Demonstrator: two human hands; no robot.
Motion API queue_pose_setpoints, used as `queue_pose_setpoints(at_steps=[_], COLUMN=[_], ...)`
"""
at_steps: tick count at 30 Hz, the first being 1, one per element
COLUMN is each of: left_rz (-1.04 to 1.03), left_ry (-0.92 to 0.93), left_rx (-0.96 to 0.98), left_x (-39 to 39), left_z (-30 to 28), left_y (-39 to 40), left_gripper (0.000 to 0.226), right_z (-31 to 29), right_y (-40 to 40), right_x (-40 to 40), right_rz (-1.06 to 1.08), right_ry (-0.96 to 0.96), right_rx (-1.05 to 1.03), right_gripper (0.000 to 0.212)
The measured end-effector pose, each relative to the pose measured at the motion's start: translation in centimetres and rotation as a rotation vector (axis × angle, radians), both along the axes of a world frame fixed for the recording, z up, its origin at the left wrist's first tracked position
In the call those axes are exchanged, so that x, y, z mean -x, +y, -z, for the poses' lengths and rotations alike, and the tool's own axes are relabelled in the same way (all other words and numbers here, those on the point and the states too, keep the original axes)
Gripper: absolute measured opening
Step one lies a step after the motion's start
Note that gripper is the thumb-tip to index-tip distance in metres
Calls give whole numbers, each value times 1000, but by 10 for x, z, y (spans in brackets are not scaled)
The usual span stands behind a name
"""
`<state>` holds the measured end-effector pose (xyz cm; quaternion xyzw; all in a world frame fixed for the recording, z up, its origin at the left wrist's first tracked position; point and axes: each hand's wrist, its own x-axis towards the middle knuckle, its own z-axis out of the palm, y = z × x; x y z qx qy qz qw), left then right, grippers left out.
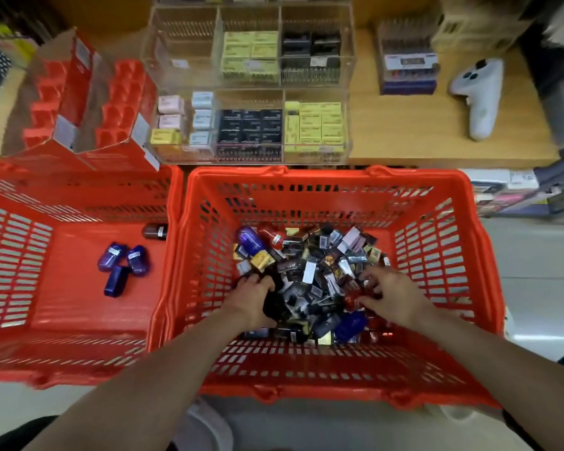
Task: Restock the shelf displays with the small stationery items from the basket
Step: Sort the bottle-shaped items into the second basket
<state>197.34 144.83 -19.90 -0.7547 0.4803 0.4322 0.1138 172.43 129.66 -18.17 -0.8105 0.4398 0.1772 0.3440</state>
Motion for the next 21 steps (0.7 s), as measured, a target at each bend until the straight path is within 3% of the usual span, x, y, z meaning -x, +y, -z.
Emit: queue_pose_setpoints(at_steps=[5,8,12,15,17,21], left_rz=[6,-64,-177,-343,-470,-742], left_ry=[-125,-114,-52,44,98,212], left_rx=[92,160,239,279,299,319], left_x=[17,20,21,23,20,7], left_z=[20,27,33,36,36,28], left_y=[6,12,18,20,19,13], left_gripper=[61,50,41,38,37,13], right_z=[11,15,22,28,32,24], right_y=[22,36,45,48,46,34], right_x=[15,19,11,3,3,13], right_rz=[-152,-289,-402,-467,-462,-296], right_ry=[8,48,122,146,145,42], right_rx=[-127,-114,-1,132,159,-26], right_gripper=[33,44,58,50,43,41])
